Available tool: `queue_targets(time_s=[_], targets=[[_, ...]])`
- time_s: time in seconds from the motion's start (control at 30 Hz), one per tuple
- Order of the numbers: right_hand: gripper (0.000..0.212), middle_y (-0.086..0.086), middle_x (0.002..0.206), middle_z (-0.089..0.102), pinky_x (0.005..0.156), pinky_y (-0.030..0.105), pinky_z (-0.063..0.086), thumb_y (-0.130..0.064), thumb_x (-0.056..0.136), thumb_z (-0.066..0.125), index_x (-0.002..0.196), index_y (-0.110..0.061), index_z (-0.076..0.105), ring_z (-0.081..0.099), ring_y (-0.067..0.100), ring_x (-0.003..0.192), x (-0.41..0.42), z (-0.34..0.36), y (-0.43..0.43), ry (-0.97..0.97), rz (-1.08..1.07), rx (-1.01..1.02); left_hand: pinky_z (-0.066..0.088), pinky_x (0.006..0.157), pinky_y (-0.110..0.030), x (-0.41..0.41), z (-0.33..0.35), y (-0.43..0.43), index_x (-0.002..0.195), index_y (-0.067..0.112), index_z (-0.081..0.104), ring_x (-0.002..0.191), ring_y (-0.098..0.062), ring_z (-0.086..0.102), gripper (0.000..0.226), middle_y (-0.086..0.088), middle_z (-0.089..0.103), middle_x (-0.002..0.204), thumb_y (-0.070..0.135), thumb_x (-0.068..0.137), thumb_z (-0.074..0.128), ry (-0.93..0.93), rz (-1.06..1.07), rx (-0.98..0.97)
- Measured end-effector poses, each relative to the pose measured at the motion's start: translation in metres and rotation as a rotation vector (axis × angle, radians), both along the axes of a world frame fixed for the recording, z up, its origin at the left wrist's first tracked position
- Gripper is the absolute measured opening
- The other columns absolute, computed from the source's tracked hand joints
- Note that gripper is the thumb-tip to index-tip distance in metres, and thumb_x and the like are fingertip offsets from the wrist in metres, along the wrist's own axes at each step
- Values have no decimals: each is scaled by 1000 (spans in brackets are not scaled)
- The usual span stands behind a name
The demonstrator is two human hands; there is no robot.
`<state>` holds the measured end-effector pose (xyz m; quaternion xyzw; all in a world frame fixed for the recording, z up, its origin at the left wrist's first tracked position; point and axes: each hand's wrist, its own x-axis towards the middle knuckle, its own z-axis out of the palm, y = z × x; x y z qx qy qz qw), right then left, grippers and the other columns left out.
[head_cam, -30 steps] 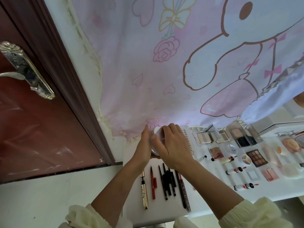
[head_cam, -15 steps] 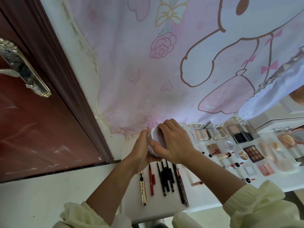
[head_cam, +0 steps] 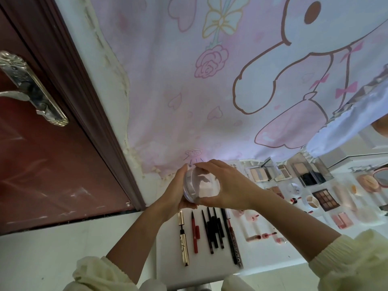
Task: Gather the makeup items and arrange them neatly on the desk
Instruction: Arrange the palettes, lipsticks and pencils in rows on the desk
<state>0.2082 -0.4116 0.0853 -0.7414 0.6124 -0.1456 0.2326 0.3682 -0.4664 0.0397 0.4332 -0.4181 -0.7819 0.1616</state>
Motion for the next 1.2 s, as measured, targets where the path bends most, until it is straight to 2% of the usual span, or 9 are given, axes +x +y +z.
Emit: queue_targets(time_s=[0.1,0.23,0.37,0.43,0.6,0.77,0.87,1.03,1.2], targets=[[80,-15,129,53,96,20,40,-60,72,74,138,-30,41,49,2,114,5,1,-3,22,-28,78,47,51,-26,2,-3,-3,110,18,67,55,-16,60,62,-7,72,86,55,100,18,13,-4,42],[48,-12,92,61,73,24,46,-65,71,71,95,-26,56,57,11,84,13,-3,-11,60,-145,120,46,54,-28,4,-6,-5,99,13,67,58,-21,61,66,-9,67,67,57,99,18,5,-46,55],[79,-13,125,54,90,12,36,-47,68,83,134,-25,45,47,5,109,11,-3,-14,16,-13,159,50,55,-28,8,-15,-8,104,21,67,61,-19,63,61,-4,72,77,60,98,21,-42,5,62],[95,-11,137,47,97,21,36,-53,67,82,144,-25,34,42,9,120,13,-2,-15,37,-34,190,52,57,-30,8,-17,-10,109,20,67,62,-20,64,61,-5,73,85,61,97,23,-19,24,108],[57,-8,108,61,87,30,49,-55,72,76,113,-20,58,57,12,99,20,-5,-19,36,-148,197,47,55,-28,11,-20,-15,99,11,69,57,-21,61,70,-12,66,67,61,98,20,-42,-46,66],[88,-10,123,49,93,22,40,-46,65,85,137,-22,40,45,8,110,18,-7,-20,-56,-99,226,49,54,-27,12,-24,-17,111,17,65,53,-14,60,63,-1,70,69,60,99,20,-36,-56,67],[73,-10,114,50,93,21,41,-41,65,86,127,-24,50,43,9,108,16,-9,-21,-85,-70,163,49,57,-29,13,-26,-21,112,15,65,56,-16,61,66,-5,70,73,61,98,21,-39,-61,71],[63,-8,117,54,89,23,49,-23,68,87,121,-24,53,54,9,106,9,-14,-25,-413,-289,265,55,62,-32,26,-36,-29,122,7,59,74,-30,67,67,-25,69,94,61,95,31,53,8,287],[56,19,119,58,94,48,53,-3,67,65,123,-4,54,62,36,109,9,-48,-28,-1280,-617,575,60,63,-39,38,-61,-40,135,5,48,88,-40,67,56,-34,58,123,45,95,42,166,225,561]])
